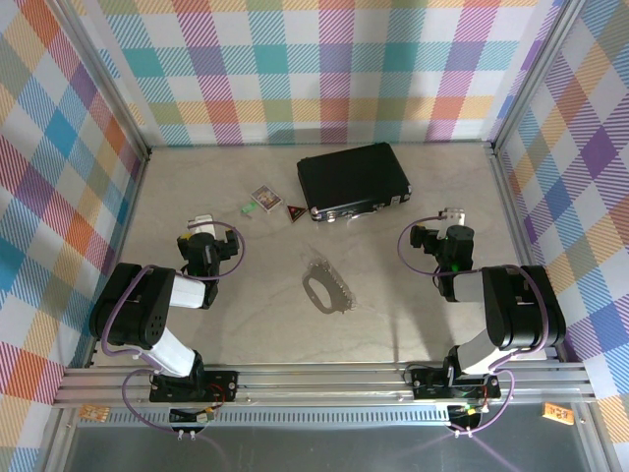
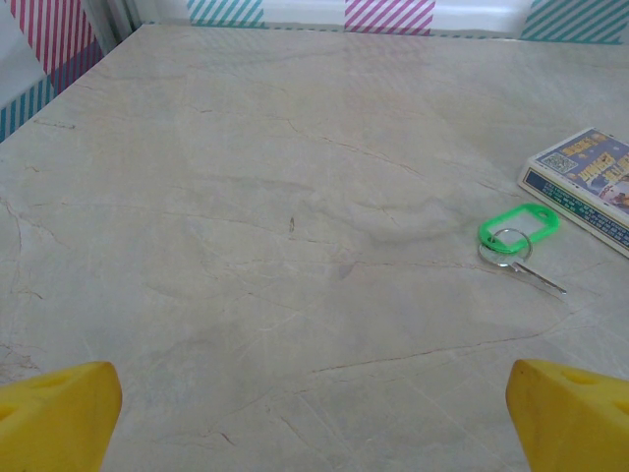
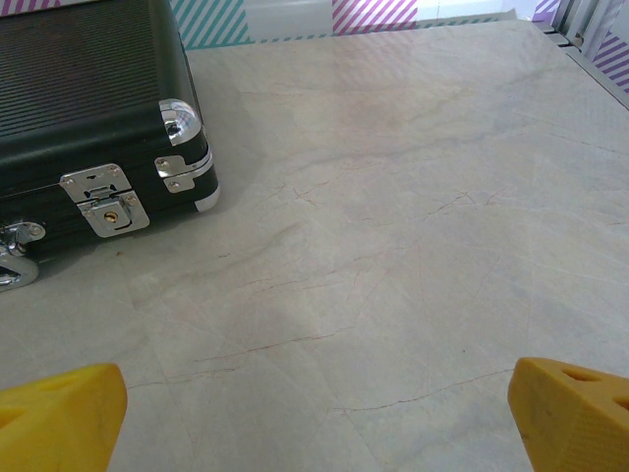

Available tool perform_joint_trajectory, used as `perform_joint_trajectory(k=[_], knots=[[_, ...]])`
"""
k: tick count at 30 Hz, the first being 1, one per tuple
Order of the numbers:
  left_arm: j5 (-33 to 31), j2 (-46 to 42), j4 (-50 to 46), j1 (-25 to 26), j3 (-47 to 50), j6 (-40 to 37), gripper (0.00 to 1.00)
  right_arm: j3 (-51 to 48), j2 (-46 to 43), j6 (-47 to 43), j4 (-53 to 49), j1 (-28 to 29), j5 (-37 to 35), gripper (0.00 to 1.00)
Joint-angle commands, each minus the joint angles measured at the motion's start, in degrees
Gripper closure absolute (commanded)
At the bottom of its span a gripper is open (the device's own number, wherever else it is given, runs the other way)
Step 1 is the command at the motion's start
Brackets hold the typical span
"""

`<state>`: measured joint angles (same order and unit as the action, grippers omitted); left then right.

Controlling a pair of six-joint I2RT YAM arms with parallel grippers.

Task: Put the keys on the keyring

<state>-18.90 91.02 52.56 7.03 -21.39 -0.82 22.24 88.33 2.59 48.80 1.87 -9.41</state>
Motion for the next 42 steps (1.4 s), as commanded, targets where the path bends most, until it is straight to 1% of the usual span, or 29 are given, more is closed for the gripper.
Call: perform_joint_trajectory(k=[1, 32, 35, 38, 42], knots=[[0.29, -0.24, 0.62, -0.3, -0.59, 0.47, 0.0, -0.18, -0.36, 0.62, 1.49, -0.2, -0.43, 0.01], [0.39, -0.41, 1.34, -0.35, -0.03, 0.48, 0.0, -0.35, -0.53, 0.66, 1.86, -0.27, -0.37, 0.01], [0.55, -1.45, 0.74, -0.34, 0.12, 0.54, 0.0, 0.72, -1.3, -0.16, -0.78, -0.2, 1.44, 0.01], [0.65, -2.62, -0.35, -0.31, -0.01, 0.48, 0.0, 0.38, -1.86, -0.39, -0.56, -0.2, 2.23, 0.01], [0.81, -4.23, -1.95, -0.34, -0.17, 0.28, 0.0, -0.11, -4.97, -0.74, -2.06, -0.19, 2.69, 0.01]])
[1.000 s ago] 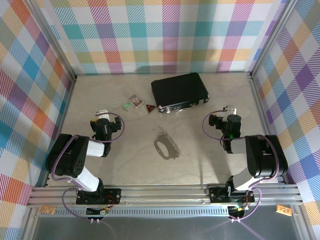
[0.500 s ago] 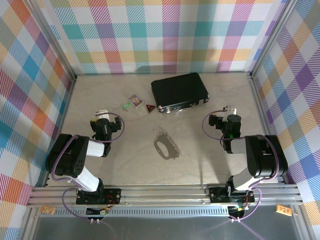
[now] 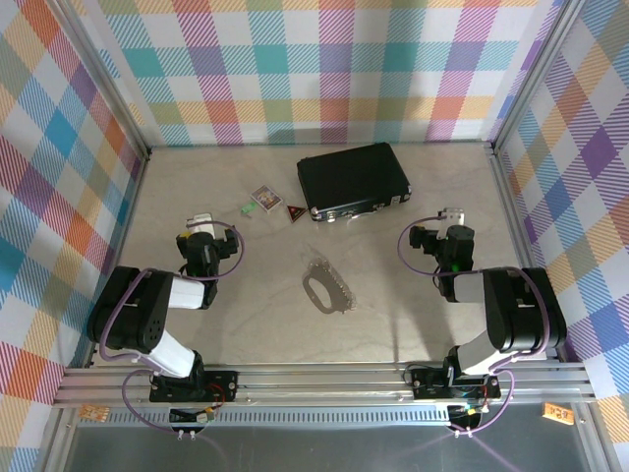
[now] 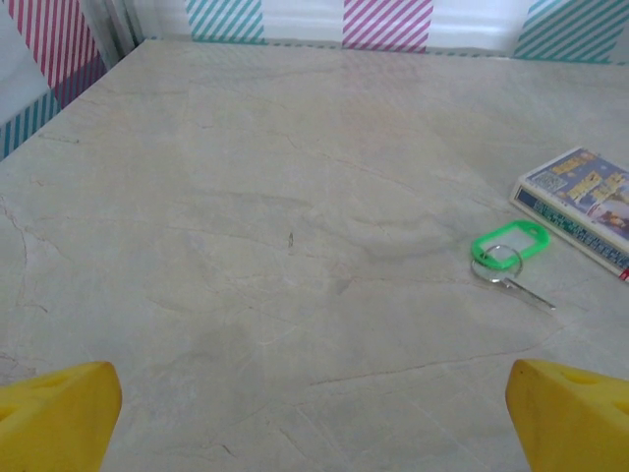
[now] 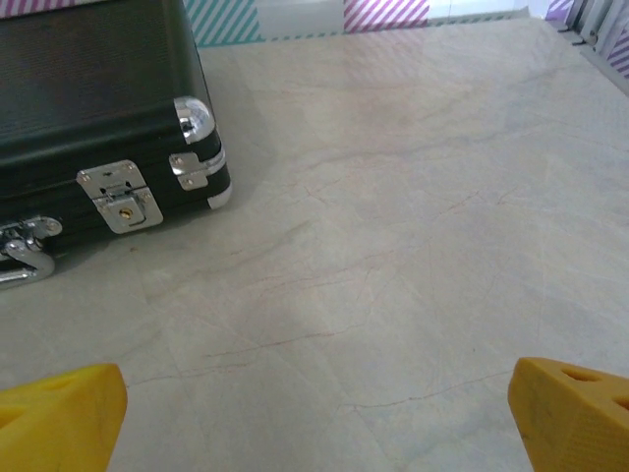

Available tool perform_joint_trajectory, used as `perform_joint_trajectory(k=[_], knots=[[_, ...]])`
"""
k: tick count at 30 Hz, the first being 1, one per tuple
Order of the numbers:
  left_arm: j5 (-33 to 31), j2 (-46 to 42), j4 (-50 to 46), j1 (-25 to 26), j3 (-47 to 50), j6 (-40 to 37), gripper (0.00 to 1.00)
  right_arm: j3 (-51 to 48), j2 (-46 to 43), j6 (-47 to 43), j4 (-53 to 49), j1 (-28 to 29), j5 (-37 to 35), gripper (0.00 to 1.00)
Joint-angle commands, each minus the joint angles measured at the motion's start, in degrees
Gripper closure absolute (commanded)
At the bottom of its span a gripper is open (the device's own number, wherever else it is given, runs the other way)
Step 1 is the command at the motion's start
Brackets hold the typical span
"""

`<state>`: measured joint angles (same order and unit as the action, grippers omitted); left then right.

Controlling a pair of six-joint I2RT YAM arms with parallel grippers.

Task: Put the keys on the keyring

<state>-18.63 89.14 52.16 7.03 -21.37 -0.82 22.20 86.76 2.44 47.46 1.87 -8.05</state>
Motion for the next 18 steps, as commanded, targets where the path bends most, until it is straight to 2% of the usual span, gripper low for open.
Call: perform_joint_trajectory(k=[1, 8, 11, 14, 18], knots=[[0.61, -3.32, -3.26, -0.33, -0.61, 0.21, 0.0, 0.32, -4.65, -0.46, -2.56, -0.26, 1.29, 0.01], [1.22, -13.47, -19.43, -0.24, -4.38, 0.85, 0.0, 2.7, -14.98, 1.03, -16.89, 0.1, 1.23, 0.01], [6.96, -19.0, -27.79, -0.15, -6.77, 3.5, 0.0, 5.07, -19.51, 4.33, -25.34, 1.25, 0.55, 0.01], [15.22, -22.49, -34.45, 0.22, -8.87, 10.15, 0.0, 10.99, -22.92, 10.78, -40.5, 2.34, -2.9, 0.01], [13.7, -23.29, -51.24, 0.28, -16.98, 22.84, 0.0, 15.33, -26.72, 12.65, -50.97, 3.69, 2.41, 0.01]])
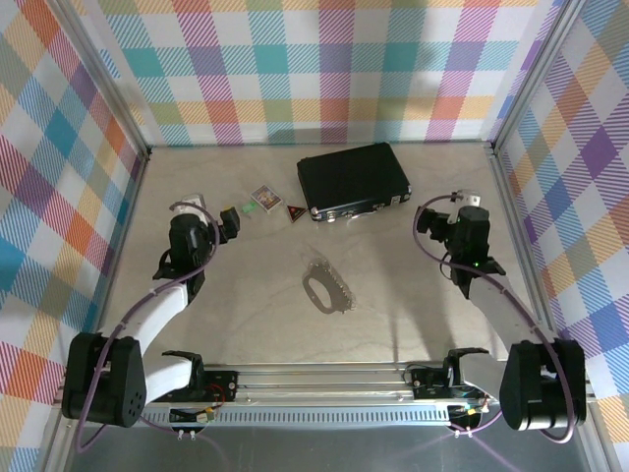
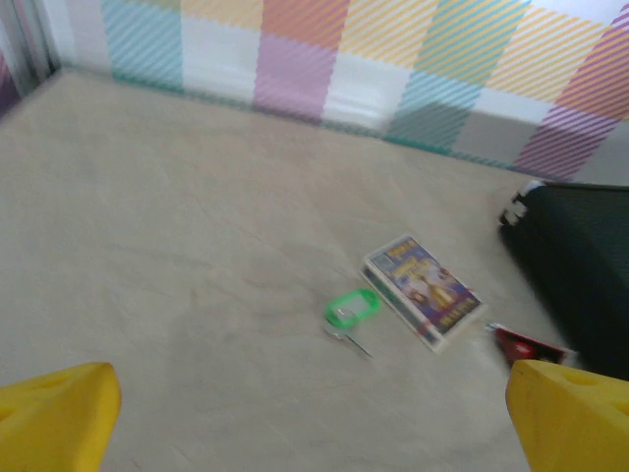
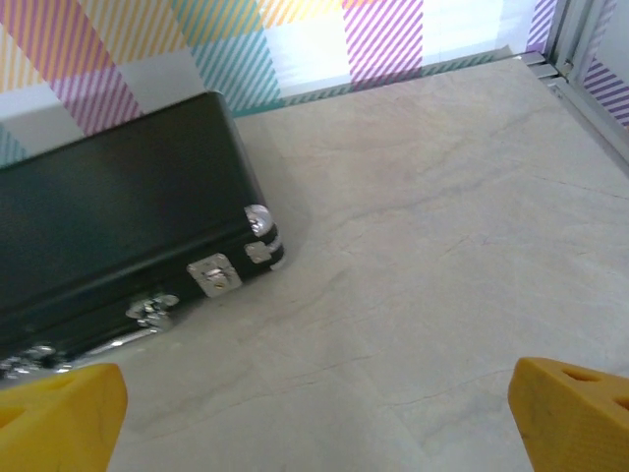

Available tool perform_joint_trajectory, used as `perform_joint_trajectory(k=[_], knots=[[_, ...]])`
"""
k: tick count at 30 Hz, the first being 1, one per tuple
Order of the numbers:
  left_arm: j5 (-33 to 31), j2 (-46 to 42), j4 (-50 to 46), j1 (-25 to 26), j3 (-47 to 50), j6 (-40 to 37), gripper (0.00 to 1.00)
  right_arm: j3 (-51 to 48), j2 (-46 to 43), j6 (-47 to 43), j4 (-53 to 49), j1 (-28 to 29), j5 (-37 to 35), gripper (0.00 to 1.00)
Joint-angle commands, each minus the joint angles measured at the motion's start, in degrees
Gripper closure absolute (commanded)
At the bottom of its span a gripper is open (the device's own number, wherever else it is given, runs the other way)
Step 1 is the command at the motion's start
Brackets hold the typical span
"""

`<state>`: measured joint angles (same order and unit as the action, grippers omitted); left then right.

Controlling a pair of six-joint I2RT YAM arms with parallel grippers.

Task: Put the keys on the keyring

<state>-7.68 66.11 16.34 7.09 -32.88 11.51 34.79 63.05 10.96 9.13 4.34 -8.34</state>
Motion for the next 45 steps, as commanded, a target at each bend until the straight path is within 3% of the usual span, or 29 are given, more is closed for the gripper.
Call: perform_joint_trajectory(k=[1, 6, 12, 16, 19, 23, 32, 39, 45], knots=[[3.18, 0.89, -19.55, 0.2, -8.29, 11.34, 0.0, 3.03, -4.24, 4.36, -14.16, 1.96, 3.23, 0.01], [13.33, 10.48, -28.96, 0.11, -20.89, 10.79, 0.0, 6.29, -7.8, 5.48, -22.88, 5.72, 5.51, 0.01], [14.16, 21.72, -33.7, -0.72, -30.66, 9.02, 0.0, 9.48, -8.41, 7.1, -29.34, 11.24, 8.14, 0.01], [14.66, 28.46, -33.72, -1.54, -35.38, 8.96, 0.21, 11.21, -8.0, 8.32, -31.58, 15.2, 8.65, 0.01], [16.18, 33.32, -32.92, -2.92, -37.98, 9.83, 0.44, 12.42, -7.63, 8.83, -32.33, 17.58, 8.87, 0.01], [16.08, 38.73, -32.8, -4.61, -40.9, 10.72, 0.58, 12.9, -7.99, 9.38, -32.39, 20.98, 7.21, 0.01], [17.25, 49.61, -33.37, -4.81, -50.2, 10.67, 0.74, 13.29, -9.01, 10.38, -33.3, 24.25, 6.11, 0.01], [16.7, 54.99, -33.88, -4.81, -54.73, 10.66, 0.94, 13.29, -10.82, 10.66, -34.37, 25.99, 3.98, 0.01], [18.27, 58.16, -33.96, -4.81, -56.67, 10.2, 0.96, 13.75, -11.57, 10.45, -34.56, 26.45, 2.76, 0.01]])
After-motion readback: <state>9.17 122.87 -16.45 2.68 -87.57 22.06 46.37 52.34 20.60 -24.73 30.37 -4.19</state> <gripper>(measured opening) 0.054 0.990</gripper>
